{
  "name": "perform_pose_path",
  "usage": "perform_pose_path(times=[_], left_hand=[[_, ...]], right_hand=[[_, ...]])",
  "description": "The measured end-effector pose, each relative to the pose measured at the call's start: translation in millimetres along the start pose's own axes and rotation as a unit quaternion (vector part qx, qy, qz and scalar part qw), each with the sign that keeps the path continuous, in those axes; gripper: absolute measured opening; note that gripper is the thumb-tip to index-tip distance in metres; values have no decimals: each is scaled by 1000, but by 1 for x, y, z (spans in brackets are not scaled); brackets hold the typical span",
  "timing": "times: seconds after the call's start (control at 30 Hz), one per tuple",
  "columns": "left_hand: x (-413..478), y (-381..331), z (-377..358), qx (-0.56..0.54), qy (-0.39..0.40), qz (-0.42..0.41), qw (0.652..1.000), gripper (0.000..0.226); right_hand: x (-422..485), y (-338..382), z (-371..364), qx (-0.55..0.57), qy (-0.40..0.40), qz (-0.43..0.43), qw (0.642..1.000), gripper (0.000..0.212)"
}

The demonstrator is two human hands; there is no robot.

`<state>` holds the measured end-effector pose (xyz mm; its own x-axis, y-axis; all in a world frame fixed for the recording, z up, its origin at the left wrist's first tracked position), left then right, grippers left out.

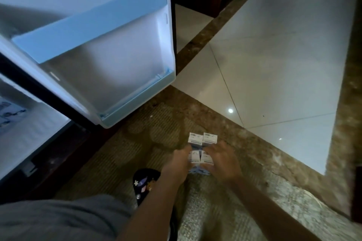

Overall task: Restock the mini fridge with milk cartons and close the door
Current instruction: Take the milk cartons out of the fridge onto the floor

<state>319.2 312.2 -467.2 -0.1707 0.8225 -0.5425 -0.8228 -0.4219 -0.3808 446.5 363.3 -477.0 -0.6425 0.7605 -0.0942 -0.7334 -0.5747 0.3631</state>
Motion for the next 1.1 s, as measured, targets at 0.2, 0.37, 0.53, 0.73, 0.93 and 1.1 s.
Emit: perform_pose_path(times=[0.2,0.37,0.53,0.73,0.93,1.1], left_hand=[[23,4,-19,18,32,20,999,29],[38,6,-29,0,20,33,999,34],[46,7,-36,-25,17,55,998,49],[43,10,-39,-83,26,111,990,42],[29,5,-22,-81,32,121,989,38],[12,-2,6,-22,56,71,996,39]], right_hand=[[0,-17,-33,60,-14,-21,998,45],[9,-20,-41,51,4,-48,998,39],[13,-22,-49,20,54,-90,994,51],[14,-19,-49,0,46,-93,995,44],[12,-15,-21,-9,-14,-12,1000,34],[22,-3,19,-53,29,-66,996,33]])
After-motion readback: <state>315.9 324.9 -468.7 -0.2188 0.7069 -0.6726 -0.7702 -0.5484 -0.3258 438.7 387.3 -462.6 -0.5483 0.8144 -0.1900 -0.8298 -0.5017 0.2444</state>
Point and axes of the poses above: each hand's wrist, its own x-axis towards the middle knuckle, its own z-axis out of the back of the hand, y = z × x, the point moved 4 cm from there along x, towards the middle knuckle, and after that the axes turned 9 degrees about x, right-handed, at the moved point
